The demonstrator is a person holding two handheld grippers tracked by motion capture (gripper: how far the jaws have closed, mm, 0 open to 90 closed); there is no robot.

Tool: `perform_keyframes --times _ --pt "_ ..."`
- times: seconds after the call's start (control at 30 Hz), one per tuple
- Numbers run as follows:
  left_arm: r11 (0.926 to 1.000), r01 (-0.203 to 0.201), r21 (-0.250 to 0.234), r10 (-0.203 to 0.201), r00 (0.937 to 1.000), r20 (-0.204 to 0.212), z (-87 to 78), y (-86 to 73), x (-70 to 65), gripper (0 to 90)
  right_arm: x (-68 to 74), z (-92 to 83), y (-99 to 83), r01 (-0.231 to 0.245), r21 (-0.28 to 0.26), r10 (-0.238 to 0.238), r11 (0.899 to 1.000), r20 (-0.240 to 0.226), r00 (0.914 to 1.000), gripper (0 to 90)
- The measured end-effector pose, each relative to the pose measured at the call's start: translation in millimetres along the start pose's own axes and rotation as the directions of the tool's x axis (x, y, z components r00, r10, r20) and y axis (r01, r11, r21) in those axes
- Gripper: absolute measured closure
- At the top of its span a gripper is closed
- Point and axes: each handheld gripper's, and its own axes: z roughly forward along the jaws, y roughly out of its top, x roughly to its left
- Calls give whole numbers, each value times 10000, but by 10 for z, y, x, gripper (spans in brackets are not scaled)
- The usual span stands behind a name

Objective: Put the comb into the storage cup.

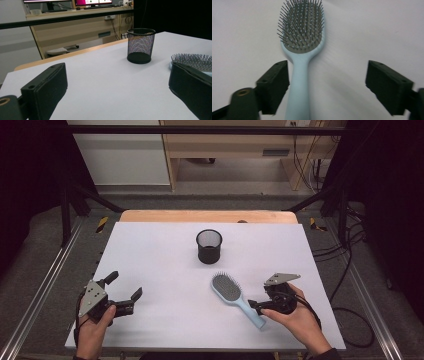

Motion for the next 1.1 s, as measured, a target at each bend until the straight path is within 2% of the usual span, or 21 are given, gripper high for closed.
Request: perform_keyframes --times 0.03,0.13,0.17,0.27,0.4,0.57,0.67,0.73,0.8,0.97,1.1 --pt "10000 -20 35 20 10000 3 1 -3 -2 20 0 0 0 0 0 0 10000 0 10000 184" --pt "9999 -23 132 22 10000 53 20 -14 -12 17 62 77 18 -160 53 160 9999 -125 9998 83" --pt "9999 -23 140 22 10000 59 24 -15 -12 17 124 138 37 -13 249 17 9997 -149 9999 67" --pt "9999 -17 107 17 10000 22 34 -19 -10 17 191 206 55 212 490 -198 9986 -287 9994 75" --pt "9996 -49 -286 39 9994 -340 10 18 -7 14 289 320 91 614 955 -565 9935 -531 9970 79" --pt "9996 -69 -256 63 9997 -244 3 20 -20 12 384 441 132 1016 1555 -931 9826 -613 9938 84" --pt "9994 -61 -328 56 9998 -171 1 24 -27 12 398 467 154 1037 1651 -967 9808 -494 9941 87" --pt "9994 -68 -342 65 9999 -88 3 25 -34 10 400 495 179 871 1800 -838 9798 -256 9962 88" --pt "9993 -72 -361 70 10000 -62 2 29 -40 10 391 511 191 777 1923 -748 9782 -224 9969 93" --pt "9994 -131 -325 132 9999 42 11 33 -56 10 376 596 185 617 2440 -606 9678 -121 9981 162" --pt "9993 -189 -314 193 9997 119 2 35 -65 10 375 608 180 473 2433 -488 9688 2 9988 211"
